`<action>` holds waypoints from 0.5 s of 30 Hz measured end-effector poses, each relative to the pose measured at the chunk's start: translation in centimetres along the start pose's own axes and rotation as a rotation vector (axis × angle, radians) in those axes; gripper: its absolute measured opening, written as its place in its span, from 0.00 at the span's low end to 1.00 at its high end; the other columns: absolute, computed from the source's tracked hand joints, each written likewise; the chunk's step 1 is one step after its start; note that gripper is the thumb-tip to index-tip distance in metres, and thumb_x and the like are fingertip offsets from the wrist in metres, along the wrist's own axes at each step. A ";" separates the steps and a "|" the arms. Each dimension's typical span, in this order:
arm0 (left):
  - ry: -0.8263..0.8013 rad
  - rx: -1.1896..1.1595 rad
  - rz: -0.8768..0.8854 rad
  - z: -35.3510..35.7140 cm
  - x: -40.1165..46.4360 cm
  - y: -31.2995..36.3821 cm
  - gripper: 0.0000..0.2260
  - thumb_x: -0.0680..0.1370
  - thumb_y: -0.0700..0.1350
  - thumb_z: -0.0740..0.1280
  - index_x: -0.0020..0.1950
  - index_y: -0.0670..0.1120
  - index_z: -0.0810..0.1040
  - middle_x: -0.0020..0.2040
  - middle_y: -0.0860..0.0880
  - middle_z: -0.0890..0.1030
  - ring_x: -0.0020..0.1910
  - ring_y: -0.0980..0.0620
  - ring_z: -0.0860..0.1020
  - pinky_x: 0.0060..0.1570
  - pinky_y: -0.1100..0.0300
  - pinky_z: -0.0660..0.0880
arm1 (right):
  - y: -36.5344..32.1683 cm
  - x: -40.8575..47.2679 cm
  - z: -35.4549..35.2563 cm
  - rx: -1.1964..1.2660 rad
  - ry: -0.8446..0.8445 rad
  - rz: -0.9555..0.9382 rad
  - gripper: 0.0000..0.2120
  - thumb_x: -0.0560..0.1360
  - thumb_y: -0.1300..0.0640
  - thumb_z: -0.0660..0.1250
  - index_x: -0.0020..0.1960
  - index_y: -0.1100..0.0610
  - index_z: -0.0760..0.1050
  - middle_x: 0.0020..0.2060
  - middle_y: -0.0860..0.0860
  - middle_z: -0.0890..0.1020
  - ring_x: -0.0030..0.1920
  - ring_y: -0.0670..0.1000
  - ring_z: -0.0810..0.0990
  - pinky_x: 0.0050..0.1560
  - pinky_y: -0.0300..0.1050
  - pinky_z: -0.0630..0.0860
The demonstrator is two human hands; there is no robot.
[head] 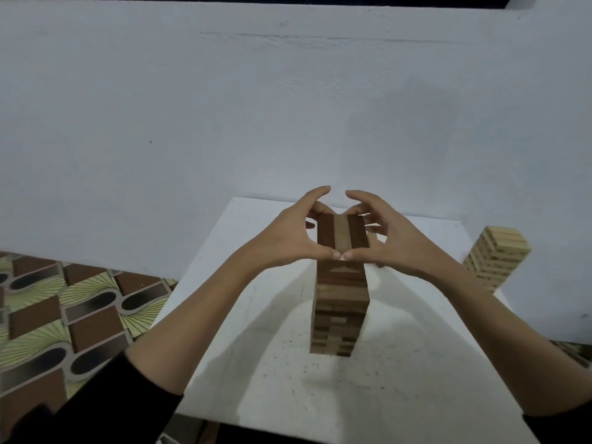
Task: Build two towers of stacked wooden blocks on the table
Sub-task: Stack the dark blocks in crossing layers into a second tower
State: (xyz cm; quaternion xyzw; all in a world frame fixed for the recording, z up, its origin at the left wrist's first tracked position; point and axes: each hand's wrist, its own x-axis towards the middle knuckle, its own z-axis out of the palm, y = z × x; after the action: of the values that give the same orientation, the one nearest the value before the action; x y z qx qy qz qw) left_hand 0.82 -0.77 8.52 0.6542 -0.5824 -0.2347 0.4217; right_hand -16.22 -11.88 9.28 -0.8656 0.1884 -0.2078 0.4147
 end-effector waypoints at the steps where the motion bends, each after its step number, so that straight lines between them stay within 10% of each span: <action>1: -0.010 0.007 -0.001 0.2 -0.5 0.2 0.44 0.66 0.42 0.79 0.75 0.53 0.58 0.57 0.59 0.74 0.59 0.61 0.72 0.59 0.69 0.69 | 0.0 -0.7 0.2 0.018 0.002 0.011 0.37 0.65 0.59 0.77 0.67 0.41 0.63 0.57 0.43 0.74 0.58 0.39 0.73 0.58 0.33 0.69; 15: -0.069 0.067 -0.051 2.0 -3.8 0.1 0.43 0.66 0.44 0.78 0.75 0.53 0.58 0.55 0.65 0.73 0.59 0.61 0.72 0.63 0.62 0.66 | 0.7 -4.4 2.1 -0.021 -0.019 0.031 0.38 0.67 0.56 0.76 0.70 0.41 0.60 0.55 0.36 0.75 0.64 0.46 0.71 0.69 0.51 0.65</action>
State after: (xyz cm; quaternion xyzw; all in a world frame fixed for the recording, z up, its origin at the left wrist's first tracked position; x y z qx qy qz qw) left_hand -1.68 2.35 6.81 0.6742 -0.5871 -0.2483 0.3729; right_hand -18.98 -8.75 6.61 -0.8687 0.2003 -0.1912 0.4107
